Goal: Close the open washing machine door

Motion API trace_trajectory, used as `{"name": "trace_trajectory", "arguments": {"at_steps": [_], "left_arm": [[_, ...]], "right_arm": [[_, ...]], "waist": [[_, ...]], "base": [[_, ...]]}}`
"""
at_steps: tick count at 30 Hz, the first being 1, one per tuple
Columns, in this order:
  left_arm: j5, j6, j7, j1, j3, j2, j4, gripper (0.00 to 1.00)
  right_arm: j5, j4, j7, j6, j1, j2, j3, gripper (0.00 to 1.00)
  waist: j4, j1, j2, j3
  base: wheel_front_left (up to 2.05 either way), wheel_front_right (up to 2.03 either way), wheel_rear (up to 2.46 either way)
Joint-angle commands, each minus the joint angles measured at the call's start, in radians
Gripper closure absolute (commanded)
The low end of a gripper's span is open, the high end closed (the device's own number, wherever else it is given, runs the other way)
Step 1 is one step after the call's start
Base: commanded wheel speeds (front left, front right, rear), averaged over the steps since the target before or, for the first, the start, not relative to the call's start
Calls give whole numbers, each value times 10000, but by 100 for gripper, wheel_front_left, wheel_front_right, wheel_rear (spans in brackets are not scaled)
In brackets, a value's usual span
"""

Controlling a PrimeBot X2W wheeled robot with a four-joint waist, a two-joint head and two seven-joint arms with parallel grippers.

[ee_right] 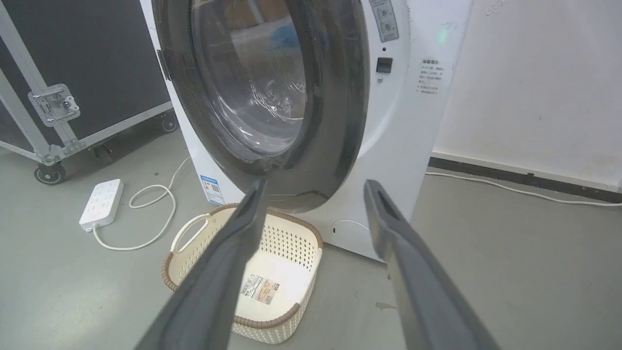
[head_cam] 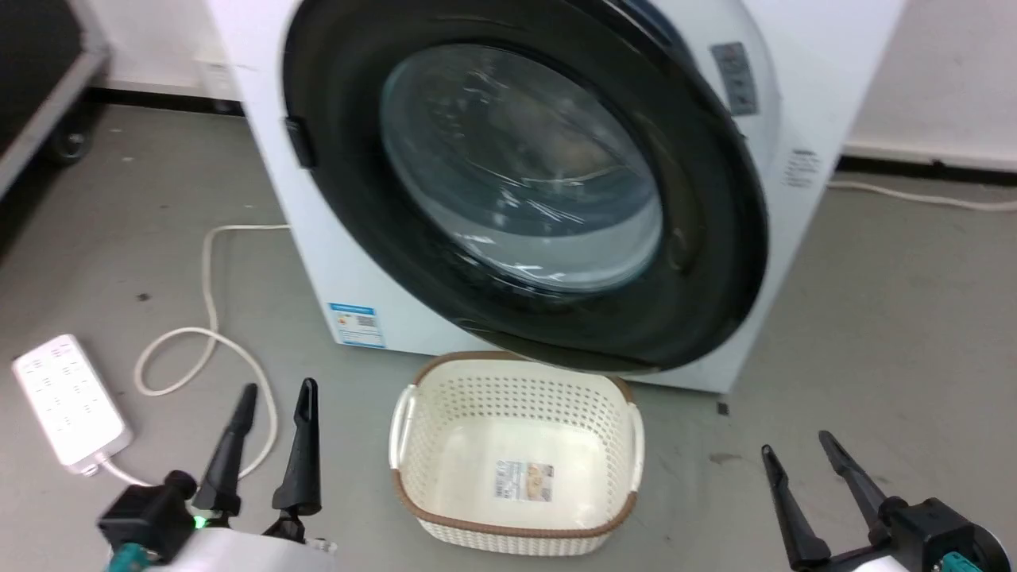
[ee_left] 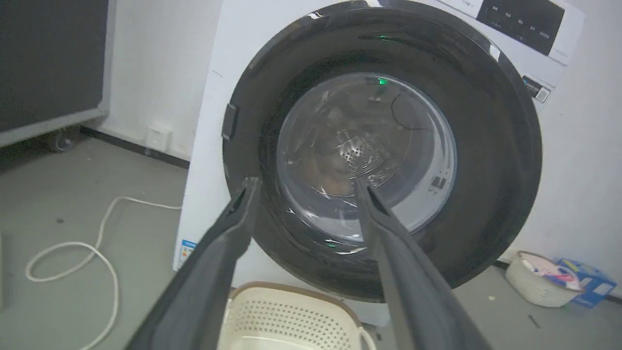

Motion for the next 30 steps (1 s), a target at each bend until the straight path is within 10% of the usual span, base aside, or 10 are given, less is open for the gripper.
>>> {"name": "trace_trajectory", "arguments": {"at_steps": [1, 6, 14, 15, 16, 30], "left_arm": [[1520, 347, -41, 163, 189, -225, -298, 0], [4143, 808, -42, 487, 308, -663, -795, 0], [5471, 1188, -42, 696, 222, -938, -812, 0], [5549, 1211, -42, 645, 180, -965, -833, 0], [5611, 1228, -42, 599, 131, -992, -847, 0], [5890, 1570, -43, -467, -812, -1323, -663, 0]], "right_arm": [[-93, -78, -45, 6, 166, 73, 26, 0], [-158, -251, -45, 6, 259, 239, -61, 0], [-169, -431, -45, 6, 256, 256, 131, 0], [-115, -466, -46, 6, 197, 207, 206, 71], [-57, -508, -46, 6, 117, 126, 303, 100], [1639, -713, 554, 6, -3344, -2989, 1834, 100]], "waist": [[281, 3, 0, -186], [451, 3, 0, -165], [707, 3, 0, 305], [750, 3, 0, 405], [796, 3, 0, 516], [1787, 3, 0, 2608]], "base": [[0, 0, 0], [0, 0, 0], [0, 0, 0], [0, 0, 0], [0, 0, 0], [0, 0, 0]]}}
